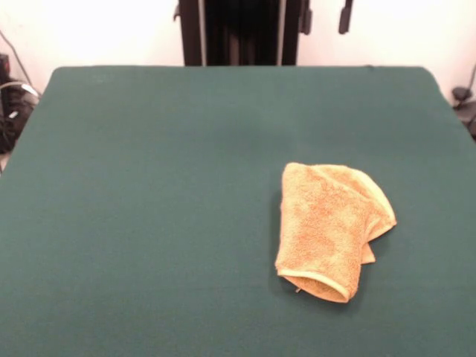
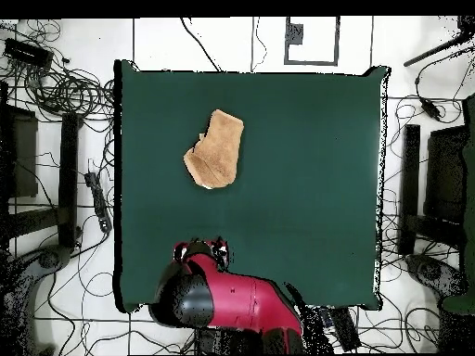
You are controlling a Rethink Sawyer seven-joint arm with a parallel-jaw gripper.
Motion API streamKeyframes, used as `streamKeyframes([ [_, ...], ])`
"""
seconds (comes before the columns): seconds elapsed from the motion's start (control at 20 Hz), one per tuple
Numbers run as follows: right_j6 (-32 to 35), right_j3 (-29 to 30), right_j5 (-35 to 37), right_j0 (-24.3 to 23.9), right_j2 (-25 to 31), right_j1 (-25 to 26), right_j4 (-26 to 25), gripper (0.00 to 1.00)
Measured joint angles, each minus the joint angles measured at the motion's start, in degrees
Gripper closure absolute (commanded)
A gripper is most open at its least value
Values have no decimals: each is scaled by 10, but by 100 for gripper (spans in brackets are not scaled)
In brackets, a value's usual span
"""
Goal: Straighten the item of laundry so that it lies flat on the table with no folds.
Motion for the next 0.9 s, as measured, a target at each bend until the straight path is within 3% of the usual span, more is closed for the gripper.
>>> streamKeyframes([
  [0.9, 0, 0, -7, 9, 0, 21, 0, 0],
])
